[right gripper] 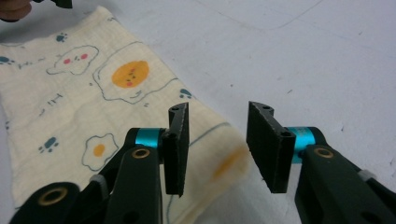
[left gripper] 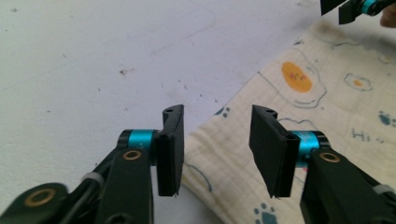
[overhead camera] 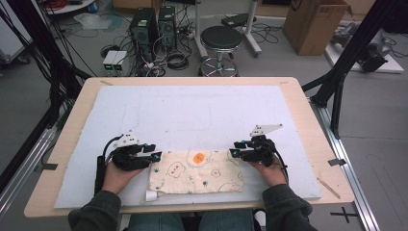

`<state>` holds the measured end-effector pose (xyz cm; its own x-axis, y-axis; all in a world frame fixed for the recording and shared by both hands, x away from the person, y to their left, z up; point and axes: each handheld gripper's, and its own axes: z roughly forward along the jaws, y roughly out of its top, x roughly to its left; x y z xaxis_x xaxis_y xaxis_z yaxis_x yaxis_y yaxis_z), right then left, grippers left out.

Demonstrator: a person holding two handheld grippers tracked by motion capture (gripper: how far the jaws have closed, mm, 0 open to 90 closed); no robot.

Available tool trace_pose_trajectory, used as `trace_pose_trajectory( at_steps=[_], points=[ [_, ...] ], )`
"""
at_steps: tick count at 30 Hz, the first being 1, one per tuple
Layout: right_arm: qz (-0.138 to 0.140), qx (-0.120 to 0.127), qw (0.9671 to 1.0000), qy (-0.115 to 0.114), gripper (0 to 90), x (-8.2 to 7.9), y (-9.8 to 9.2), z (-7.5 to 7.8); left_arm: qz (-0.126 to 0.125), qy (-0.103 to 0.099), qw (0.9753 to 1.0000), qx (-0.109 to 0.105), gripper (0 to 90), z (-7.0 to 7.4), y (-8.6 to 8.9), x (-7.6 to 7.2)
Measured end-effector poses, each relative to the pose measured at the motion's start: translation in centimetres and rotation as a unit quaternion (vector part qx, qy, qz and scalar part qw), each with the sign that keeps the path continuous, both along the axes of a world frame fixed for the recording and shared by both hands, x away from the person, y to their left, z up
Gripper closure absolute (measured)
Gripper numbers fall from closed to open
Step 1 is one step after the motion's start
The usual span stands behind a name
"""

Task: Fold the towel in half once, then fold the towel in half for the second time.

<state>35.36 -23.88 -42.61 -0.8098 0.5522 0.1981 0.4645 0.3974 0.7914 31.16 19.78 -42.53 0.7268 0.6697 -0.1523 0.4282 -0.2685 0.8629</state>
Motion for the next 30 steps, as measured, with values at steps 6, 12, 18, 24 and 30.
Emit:
trace_pose_trajectory(
  at_steps=[6,12,18,24,30],
  points=[
    [-0.002,0.006,0.9999,-0.011,52.4,-0.4,-0.2,0.6,-0.004,-0.013,0.9999,-0.01,47.2,0.7,0.2,-0.5],
    [-0.005,0.009,0.9998,-0.018,50.7,-0.7,-0.2,1.0,-0.003,-0.016,0.9998,-0.014,43.5,1.2,0.4,-0.7],
    [-0.007,0.011,0.9996,-0.026,48.2,-0.9,-0.4,1.4,0.0,-0.019,0.9997,-0.014,41.6,1.3,0.5,-0.7],
    [-0.007,0.007,0.9997,-0.025,48.0,-0.9,-0.3,1.3,0.003,-0.021,0.9998,-0.007,41.0,1.2,0.5,-0.6],
    [-0.011,0.005,0.9997,-0.021,48.2,-0.7,-0.3,1.2,0.009,-0.019,0.9998,0.004,41.4,1.0,0.6,-0.3]
  ],
)
